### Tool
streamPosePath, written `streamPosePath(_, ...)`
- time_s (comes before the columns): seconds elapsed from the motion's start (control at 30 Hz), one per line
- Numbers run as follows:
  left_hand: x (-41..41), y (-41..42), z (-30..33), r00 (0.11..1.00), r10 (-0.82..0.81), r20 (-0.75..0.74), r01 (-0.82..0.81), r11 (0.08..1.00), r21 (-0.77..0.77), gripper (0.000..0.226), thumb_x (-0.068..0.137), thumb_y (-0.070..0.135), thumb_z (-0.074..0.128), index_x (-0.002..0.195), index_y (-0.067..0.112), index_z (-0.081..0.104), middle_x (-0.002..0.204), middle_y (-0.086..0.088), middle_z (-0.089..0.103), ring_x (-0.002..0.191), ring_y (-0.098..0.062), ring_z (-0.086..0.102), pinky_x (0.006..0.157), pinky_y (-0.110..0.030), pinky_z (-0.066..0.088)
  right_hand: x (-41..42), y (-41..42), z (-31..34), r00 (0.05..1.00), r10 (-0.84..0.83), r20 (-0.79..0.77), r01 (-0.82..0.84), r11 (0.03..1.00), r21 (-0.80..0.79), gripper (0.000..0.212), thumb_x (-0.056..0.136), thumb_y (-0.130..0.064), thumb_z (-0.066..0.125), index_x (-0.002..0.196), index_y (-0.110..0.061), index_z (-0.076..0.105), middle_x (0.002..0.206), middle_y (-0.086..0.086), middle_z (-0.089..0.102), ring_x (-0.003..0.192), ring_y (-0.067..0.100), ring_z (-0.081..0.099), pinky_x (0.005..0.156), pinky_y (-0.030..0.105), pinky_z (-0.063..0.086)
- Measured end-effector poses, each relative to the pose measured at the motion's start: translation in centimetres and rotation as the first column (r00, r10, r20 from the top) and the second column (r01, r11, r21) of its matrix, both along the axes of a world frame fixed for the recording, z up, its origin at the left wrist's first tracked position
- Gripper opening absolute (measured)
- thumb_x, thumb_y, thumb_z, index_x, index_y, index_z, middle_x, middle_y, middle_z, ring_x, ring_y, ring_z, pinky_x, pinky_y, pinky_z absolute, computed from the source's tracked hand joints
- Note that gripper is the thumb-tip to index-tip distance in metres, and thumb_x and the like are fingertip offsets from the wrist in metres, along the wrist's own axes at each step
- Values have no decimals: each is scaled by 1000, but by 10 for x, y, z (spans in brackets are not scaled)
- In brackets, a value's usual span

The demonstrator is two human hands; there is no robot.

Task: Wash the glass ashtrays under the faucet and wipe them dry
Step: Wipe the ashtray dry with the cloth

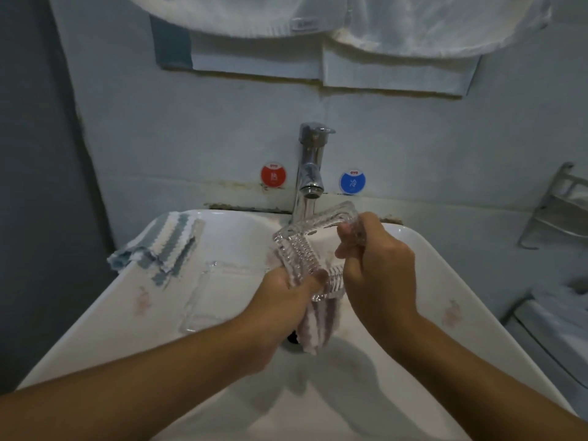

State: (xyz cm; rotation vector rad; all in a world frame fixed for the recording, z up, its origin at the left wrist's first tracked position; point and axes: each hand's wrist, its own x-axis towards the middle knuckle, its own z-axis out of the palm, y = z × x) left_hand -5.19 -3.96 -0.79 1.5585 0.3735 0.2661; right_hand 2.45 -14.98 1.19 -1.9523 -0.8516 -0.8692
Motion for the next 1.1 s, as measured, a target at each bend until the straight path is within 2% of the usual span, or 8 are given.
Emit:
streamPosePath(0.17, 0, 10, 20, 929, 228, 290, -244, 970, 20, 13, 98, 26, 58, 104, 19, 66, 84, 3, 75, 68, -2, 72, 53, -14, 53, 3, 2, -6, 1000, 24, 17, -23, 1000, -21, 10, 99, -15, 57, 91, -10, 60, 69, 3, 69, 55, 19, 63, 51, 33, 54)
streamPosePath(0.27, -2, 15, 17, 934, 184, 305, -215, 974, 68, 13, 97, 26, 60, 108, 24, 65, 91, 10, 75, 79, 4, 71, 58, -10, 52, 6, 1, -9, 999, 40, 22, -40, 999, -24, 15, 96, -20, 53, 89, -10, 61, 68, 3, 68, 54, 20, 61, 50, 29, 49)
streamPosePath(0.43, 1, 10, 2, 994, 78, 82, -82, 995, 59, 18, 91, 28, 69, 107, 21, 69, 88, 7, 78, 81, -12, 75, 80, -36, 60, 2, 2, -10, 999, 41, 28, -41, 999, -26, 24, 98, -26, 53, 92, -6, 64, 71, 1, 70, 55, 11, 59, 57, 5, 32)
streamPosePath(0.57, 2, 16, 2, 988, 69, 137, -94, 979, 183, 13, 98, 21, 60, 107, 21, 70, 90, 7, 77, 80, -4, 72, 74, -23, 58, 4, -1, 0, 992, 112, -65, -117, 990, -75, 33, 99, -44, 49, 92, -15, 60, 72, -7, 70, 57, 7, 61, 54, 18, 47)
streamPosePath(0.67, 1, 25, 9, 978, 58, 199, -145, 876, 460, 11, 100, 16, 57, 104, 22, 65, 88, 9, 71, 73, 5, 66, 59, -7, 49, 14, -14, 16, 938, 212, -276, -257, 956, -141, 14, 93, -30, 67, 101, -21, 60, 81, -11, 71, 70, 5, 70, 64, 32, 61)
streamPosePath(0.77, 2, 32, 9, 979, 69, 191, -183, 708, 682, 12, 100, 24, 57, 110, 17, 59, 83, 4, 68, 66, -5, 64, 52, -14, 44, 16, -21, 25, 883, 254, -396, -348, 919, -186, 32, 85, -14, 79, 100, -29, 56, 89, -9, 73, 79, 6, 73, 68, 29, 63)
streamPosePath(0.93, -2, 33, 6, 981, 61, 187, -189, 548, 815, 15, 100, 33, 57, 105, 20, 51, 80, 5, 63, 67, -10, 62, 50, -15, 35, 14, -20, 27, 878, 128, -460, -339, 847, -410, 26, 88, -17, 76, 85, -36, 58, 85, -11, 71, 73, 2, 72, 67, 25, 61)
streamPosePath(1.1, 1, 35, 14, 976, -1, 219, -119, 835, 536, 22, 93, 35, 67, 109, 21, 65, 88, 5, 73, 78, -7, 70, 60, -14, 54, 9, -16, 21, 920, 73, -386, -228, 899, -373, 15, 93, -14, 70, 92, -29, 67, 80, -13, 69, 76, 7, 71, 69, 27, 62)
